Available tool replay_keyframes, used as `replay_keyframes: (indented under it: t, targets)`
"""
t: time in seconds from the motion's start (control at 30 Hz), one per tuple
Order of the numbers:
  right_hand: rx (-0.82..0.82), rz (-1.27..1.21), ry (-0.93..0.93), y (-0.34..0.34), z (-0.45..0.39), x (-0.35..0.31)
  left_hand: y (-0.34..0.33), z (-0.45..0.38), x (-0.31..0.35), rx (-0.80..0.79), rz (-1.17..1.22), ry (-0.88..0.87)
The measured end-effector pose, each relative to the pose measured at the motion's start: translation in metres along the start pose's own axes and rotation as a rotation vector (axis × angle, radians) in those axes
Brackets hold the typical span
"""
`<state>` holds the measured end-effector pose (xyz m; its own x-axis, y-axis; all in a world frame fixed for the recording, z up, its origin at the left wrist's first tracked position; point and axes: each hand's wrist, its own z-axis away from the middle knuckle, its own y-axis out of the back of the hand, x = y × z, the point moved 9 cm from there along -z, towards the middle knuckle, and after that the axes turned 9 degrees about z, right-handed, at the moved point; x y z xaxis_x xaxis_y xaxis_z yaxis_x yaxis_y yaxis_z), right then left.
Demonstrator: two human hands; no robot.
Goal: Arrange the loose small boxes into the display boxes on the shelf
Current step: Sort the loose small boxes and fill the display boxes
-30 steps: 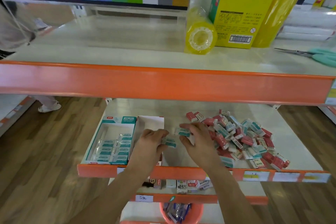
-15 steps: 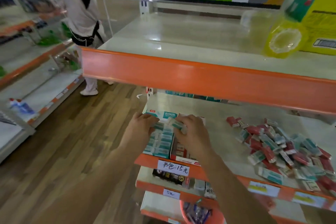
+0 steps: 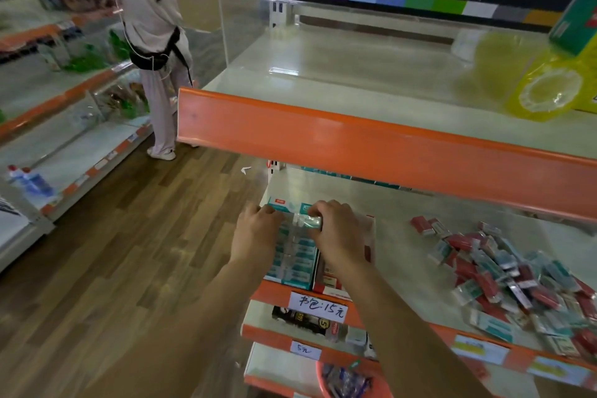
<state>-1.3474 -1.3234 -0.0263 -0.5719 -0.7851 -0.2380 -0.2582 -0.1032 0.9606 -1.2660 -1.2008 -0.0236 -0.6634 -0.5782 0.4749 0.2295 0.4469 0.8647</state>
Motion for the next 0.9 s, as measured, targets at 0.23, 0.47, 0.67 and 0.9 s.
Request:
replay_keyframes:
  t: [0.23, 0.47, 0.67, 0.9]
  targets:
    - [-0.013, -0.004, -0.007, -0.004, -0.001, -0.002, -0.002, 0.009, 0.001, 0.019, -0.067, 0.01]
    - [-0.061, 0.123, 0.118, -0.01, 0.009, -0.012, -0.009, 0.015, 0.009, -0.013, -0.253, -0.077]
    - [-0.018, 0.017, 0.074, 0.004, 0.015, -0.005, -0.009, 0.012, 0.023, -0.028, -0.296, -0.043]
    - [0.123, -0.077, -0.079, 0.034, 0.028, 0.05, -0.023, 0.007, 0.075, 0.012, -0.193, -0.152]
